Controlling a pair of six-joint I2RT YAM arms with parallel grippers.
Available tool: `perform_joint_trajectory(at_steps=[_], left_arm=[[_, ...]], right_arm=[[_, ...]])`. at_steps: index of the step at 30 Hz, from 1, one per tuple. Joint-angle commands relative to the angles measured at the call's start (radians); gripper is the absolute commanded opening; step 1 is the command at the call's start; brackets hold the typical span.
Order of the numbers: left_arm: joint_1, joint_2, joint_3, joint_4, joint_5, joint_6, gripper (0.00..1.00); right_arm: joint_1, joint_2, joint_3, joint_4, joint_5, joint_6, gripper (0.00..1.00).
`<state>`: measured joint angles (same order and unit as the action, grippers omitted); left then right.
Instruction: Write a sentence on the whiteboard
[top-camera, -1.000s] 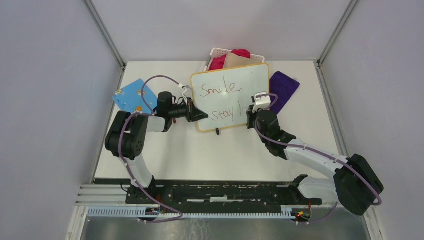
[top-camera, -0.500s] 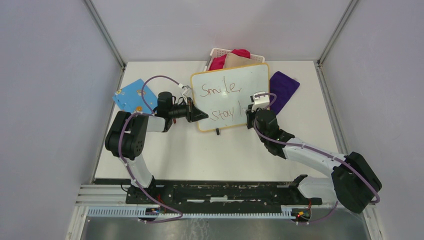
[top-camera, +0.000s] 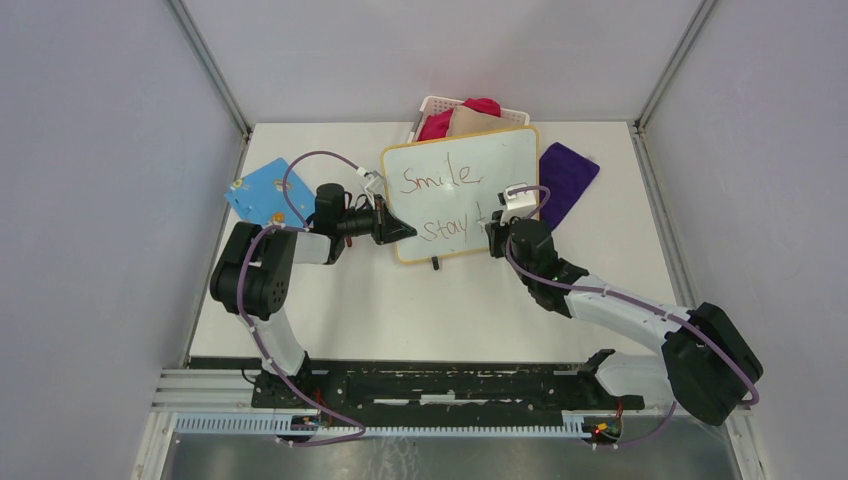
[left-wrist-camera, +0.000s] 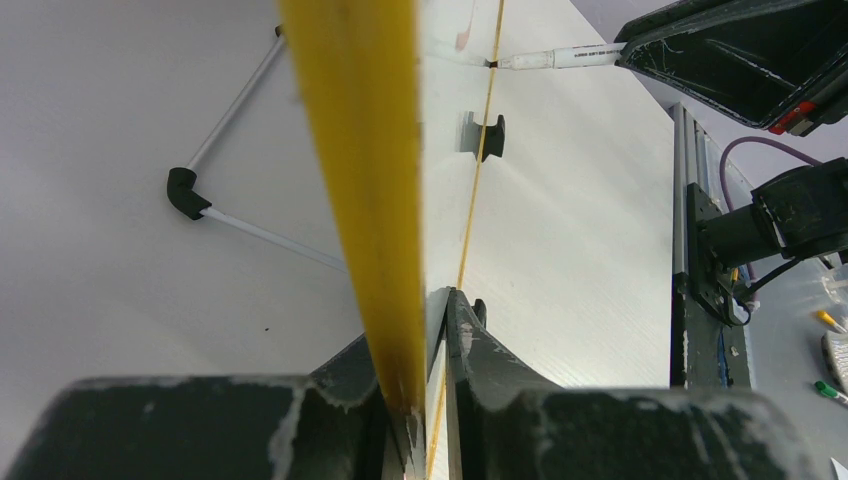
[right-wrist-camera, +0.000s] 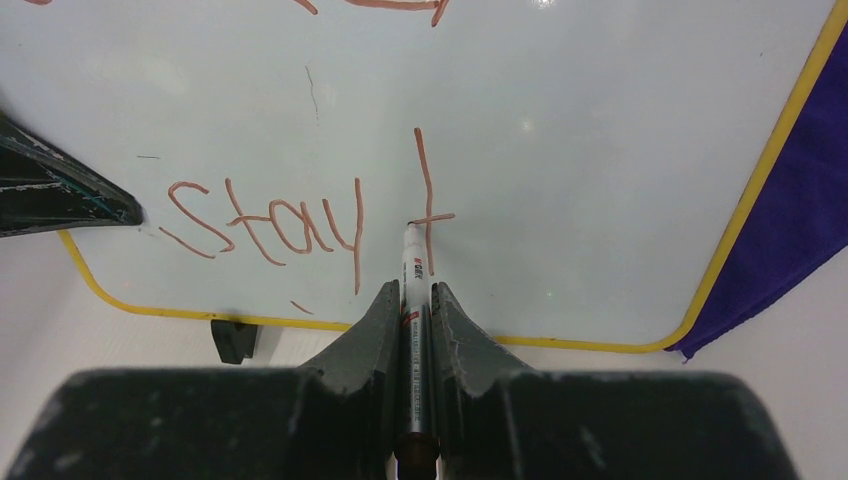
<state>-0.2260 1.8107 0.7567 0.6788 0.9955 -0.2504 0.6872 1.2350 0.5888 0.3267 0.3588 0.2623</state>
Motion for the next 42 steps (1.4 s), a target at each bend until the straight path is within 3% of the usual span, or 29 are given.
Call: perform_joint_trajectory(at_steps=[1,24,42], left_arm=[[-0.03,0.052,-0.021,-0.168,-0.14,0.089,0.02],[-0.03,0.055,-0.02,-0.168,-0.14,0.089,0.02],[-0.03,0.055,-0.02,-0.168,-0.138,0.09,0.02]], right_arm=[[0.003,0.003,0.004,0.011,0.031,0.004,0.0],[-0.025,-0.112,-0.018,-0.022,0.082,-0.01,0.0],[-0.031,-0.037,0.051,-0.001,0.075,-0.021,0.0]])
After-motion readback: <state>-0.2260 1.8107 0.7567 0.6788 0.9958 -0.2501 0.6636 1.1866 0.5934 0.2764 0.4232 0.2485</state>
